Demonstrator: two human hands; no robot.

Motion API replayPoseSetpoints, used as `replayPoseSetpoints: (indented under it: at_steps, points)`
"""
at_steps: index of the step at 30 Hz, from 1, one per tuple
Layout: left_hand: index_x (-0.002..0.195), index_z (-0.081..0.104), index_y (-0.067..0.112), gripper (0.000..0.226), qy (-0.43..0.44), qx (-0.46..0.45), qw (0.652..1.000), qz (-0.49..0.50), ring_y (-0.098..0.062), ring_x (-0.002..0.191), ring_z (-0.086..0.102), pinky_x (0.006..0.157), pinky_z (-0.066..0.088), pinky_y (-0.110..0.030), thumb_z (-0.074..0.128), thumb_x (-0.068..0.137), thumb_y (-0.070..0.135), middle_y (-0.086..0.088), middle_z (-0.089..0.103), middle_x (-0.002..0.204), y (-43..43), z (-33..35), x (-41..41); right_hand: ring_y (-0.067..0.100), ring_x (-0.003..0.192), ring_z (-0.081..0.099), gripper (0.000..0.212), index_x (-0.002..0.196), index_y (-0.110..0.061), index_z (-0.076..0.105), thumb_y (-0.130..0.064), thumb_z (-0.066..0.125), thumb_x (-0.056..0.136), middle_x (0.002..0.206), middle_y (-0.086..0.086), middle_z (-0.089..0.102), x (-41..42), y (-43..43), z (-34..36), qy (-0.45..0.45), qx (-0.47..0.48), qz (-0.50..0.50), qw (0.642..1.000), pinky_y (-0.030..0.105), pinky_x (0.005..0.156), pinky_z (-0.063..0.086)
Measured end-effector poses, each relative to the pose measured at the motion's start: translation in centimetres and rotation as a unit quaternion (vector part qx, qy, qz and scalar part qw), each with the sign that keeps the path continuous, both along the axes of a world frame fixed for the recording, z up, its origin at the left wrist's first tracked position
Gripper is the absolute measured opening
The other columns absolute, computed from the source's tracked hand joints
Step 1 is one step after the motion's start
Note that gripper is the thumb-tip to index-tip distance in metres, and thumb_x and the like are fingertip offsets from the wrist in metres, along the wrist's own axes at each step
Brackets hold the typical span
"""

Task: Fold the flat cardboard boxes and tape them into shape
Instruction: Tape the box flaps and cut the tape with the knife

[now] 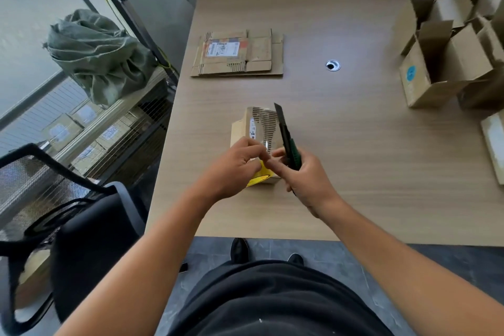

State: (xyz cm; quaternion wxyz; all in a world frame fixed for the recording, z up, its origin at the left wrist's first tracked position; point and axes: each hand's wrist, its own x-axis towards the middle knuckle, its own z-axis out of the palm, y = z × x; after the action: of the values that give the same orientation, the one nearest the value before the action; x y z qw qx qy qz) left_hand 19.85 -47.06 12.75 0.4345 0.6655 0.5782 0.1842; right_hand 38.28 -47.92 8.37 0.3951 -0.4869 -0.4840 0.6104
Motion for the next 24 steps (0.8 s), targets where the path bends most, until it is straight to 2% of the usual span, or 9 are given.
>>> replayPoseSetpoints:
  at_steps: [2,4,6,8,10,13,16,19,24]
  points:
    - [0.082,0.065,0.041,0.028,0.005,0.014,1.000,0.005,-0.008,0.110,0.052,0.085,0.046,-0.029,0.049,0.089,0.018,0.011,0.053,0.116,-0.5,-0.3,0.7,0.007,0.053,0.051,0.025,0.095,-0.012,0.069,-0.033,0.079,0.087,0.071,-0.001,0.063,0.8,0.0,0.1,-0.001,0.013,0.009,1.000,0.023,0.049,0.043]
    - [0.081,0.067,0.036,0.032,-0.005,0.017,1.000,0.007,-0.006,0.105,0.054,0.074,0.044,-0.026,0.050,0.090,0.009,0.011,0.054,0.113,-0.8,-0.4,1.1,0.008,0.051,0.050,0.021,0.093,-0.009,0.068,-0.028,0.077,0.090,0.065,-0.006,0.062,1.4,-0.1,0.3,0.026,0.013,0.025,0.999,0.020,0.047,0.042]
    - [0.081,0.069,0.034,0.032,-0.029,-0.002,1.000,0.003,-0.010,0.099,0.055,0.063,0.044,-0.020,0.049,0.089,0.010,0.010,0.053,0.114,-0.9,-0.2,1.3,0.012,0.052,0.050,0.025,0.102,-0.011,0.068,-0.028,0.079,0.087,0.070,-0.006,0.064,2.0,0.2,0.3,0.057,-0.024,0.026,0.998,0.023,0.048,0.043]
    - [0.082,0.071,0.034,0.029,-0.050,-0.033,0.998,-0.002,-0.016,0.097,0.056,0.055,0.048,-0.022,0.047,0.086,0.017,0.009,0.051,0.116,-0.8,0.4,1.3,0.016,0.054,0.049,0.035,0.116,-0.015,0.068,-0.028,0.080,0.086,0.077,-0.003,0.063,2.5,0.5,0.3,0.098,-0.080,0.042,0.991,0.030,0.052,0.045]
    - [0.081,0.071,0.037,0.029,-0.048,-0.049,0.998,-0.015,-0.016,0.103,0.055,0.058,0.053,-0.030,0.046,0.083,0.022,0.010,0.050,0.117,-0.4,1.0,1.1,0.018,0.053,0.047,0.035,0.122,-0.012,0.068,-0.024,0.076,0.090,0.068,0.003,0.057,2.6,0.9,0.4,0.140,-0.122,0.066,0.980,0.032,0.053,0.045]
    - [0.083,0.071,0.038,0.028,-0.045,-0.065,0.996,-0.032,-0.015,0.107,0.054,0.071,0.056,-0.040,0.047,0.082,0.025,0.013,0.048,0.115,0.5,1.4,0.4,0.020,0.051,0.046,0.035,0.117,-0.005,0.070,-0.022,0.075,0.087,0.061,0.003,0.056,2.5,1.7,0.6,0.132,-0.130,0.076,0.980,0.034,0.053,0.042]
    - [0.083,0.071,0.037,0.026,-0.041,-0.077,0.995,-0.050,-0.015,0.098,0.053,0.063,0.053,-0.031,0.048,0.081,0.025,0.014,0.046,0.109,1.9,1.3,-0.2,0.017,0.050,0.049,0.019,0.103,-0.002,0.071,-0.014,0.073,0.089,0.066,-0.005,0.064,2.1,2.4,0.9,0.114,-0.106,0.085,0.984,0.028,0.051,0.045]
    - [0.084,0.071,0.036,0.026,-0.048,-0.085,0.992,-0.085,-0.014,0.093,0.053,0.059,0.050,-0.023,0.048,0.082,0.024,0.013,0.045,0.109,3.7,1.1,-0.8,0.017,0.049,0.050,0.005,0.096,-0.006,0.069,-0.008,0.071,0.091,0.063,-0.002,0.062,1.7,3.4,1.6,0.106,-0.125,0.077,0.983,0.028,0.052,0.044]
    - [0.088,0.071,0.037,0.026,-0.059,-0.069,0.987,-0.136,-0.011,0.097,0.053,0.065,0.055,-0.031,0.049,0.084,0.025,0.018,0.046,0.109,6.3,-0.1,-1.8,0.020,0.057,0.053,0.006,0.095,-0.007,0.065,-0.010,0.070,0.093,0.066,0.005,0.058,1.3,5.6,2.2,0.059,-0.143,0.064,0.986,0.032,0.053,0.046]
